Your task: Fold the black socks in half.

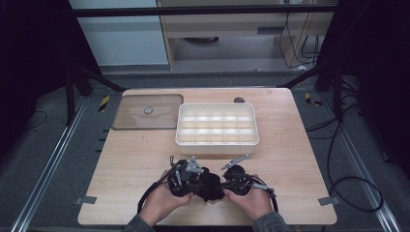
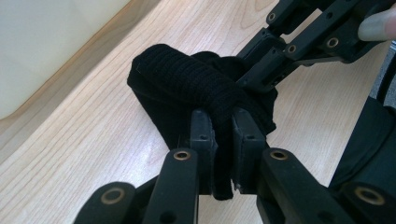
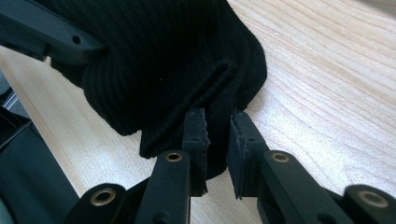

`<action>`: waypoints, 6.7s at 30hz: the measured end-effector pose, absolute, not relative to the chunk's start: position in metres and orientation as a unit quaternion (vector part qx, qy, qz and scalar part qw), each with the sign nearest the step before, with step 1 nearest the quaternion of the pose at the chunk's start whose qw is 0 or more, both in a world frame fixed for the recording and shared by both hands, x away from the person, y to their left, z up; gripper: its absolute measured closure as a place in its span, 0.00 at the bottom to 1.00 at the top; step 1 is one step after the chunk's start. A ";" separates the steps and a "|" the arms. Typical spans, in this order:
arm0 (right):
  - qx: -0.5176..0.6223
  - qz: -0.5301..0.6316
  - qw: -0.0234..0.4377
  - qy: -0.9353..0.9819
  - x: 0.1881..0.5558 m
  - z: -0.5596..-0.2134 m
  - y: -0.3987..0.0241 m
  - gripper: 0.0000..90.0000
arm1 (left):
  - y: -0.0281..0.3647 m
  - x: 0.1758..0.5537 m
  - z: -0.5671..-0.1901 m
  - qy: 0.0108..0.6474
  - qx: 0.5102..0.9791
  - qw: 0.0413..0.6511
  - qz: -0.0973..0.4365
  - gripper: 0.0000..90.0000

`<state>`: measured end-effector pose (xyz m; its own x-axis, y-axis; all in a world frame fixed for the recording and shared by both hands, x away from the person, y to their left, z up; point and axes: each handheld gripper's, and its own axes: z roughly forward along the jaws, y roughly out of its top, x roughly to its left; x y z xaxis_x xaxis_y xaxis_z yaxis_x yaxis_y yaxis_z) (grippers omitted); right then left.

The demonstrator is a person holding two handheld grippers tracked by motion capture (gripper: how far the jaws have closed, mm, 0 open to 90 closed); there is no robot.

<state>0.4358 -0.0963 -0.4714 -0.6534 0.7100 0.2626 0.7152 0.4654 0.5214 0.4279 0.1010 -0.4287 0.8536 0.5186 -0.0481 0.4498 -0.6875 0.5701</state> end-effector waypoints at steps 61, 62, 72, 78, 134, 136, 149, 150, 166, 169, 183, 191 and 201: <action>-0.447 -0.339 -0.010 -0.827 0.427 -0.470 -0.132 0.71 | 0.064 0.417 -0.443 0.218 0.935 0.274 0.058 0.81; -0.448 -0.340 -0.012 -0.826 0.427 -0.470 -0.133 0.71 | 0.064 0.417 -0.443 0.217 0.935 0.274 0.056 0.80; -0.457 -0.343 -0.015 -0.820 0.428 -0.465 -0.142 0.70 | 0.060 0.414 -0.440 0.216 0.933 0.285 0.046 0.75; -0.462 -0.344 -0.016 -0.817 0.428 -0.464 -0.146 0.69 | 0.057 0.412 -0.438 0.217 0.931 0.289 0.043 0.73; -0.479 -0.348 -0.026 -0.805 0.429 -0.459 -0.160 0.60 | 0.049 0.427 -0.446 0.237 0.922 0.306 0.011 0.70; -0.478 -0.348 -0.026 -0.806 0.429 -0.459 -0.160 0.60 | 0.050 0.428 -0.444 0.239 0.921 0.309 0.012 0.69; -0.479 -0.348 -0.028 -0.805 0.429 -0.458 -0.160 0.58 | 0.052 0.428 -0.433 0.239 0.918 0.315 0.016 0.68; -0.479 -0.348 -0.028 -0.805 0.429 -0.458 -0.160 0.58 | 0.053 0.428 -0.432 0.239 0.918 0.315 0.016 0.68; -0.481 -0.352 -0.030 -0.802 0.429 -0.454 -0.161 0.57 | 0.059 0.429 -0.415 0.241 0.910 0.335 0.039 0.63; -0.479 -0.355 -0.030 -0.802 0.429 -0.450 -0.161 0.57 | 0.065 0.431 -0.411 0.247 0.908 0.336 0.050 0.61; -0.461 -0.371 -0.029 -0.805 0.433 -0.425 -0.140 0.55 | 0.121 0.448 -0.416 0.330 0.877 0.325 0.125 0.27; -0.454 -0.366 -0.026 -0.812 0.440 -0.422 -0.119 0.52 | 0.177 0.454 -0.440 0.378 0.857 0.318 0.145 0.13; -0.462 -0.336 -0.019 -0.820 0.451 -0.429 -0.095 0.48 | 0.240 0.451 -0.473 0.421 0.833 0.306 0.189 0.08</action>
<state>0.4506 -0.0953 -0.4292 -0.5716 0.7711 0.2804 0.7459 0.3460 0.5691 0.4509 0.2395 -0.4727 0.5741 0.8167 0.0581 0.5852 -0.4589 0.6686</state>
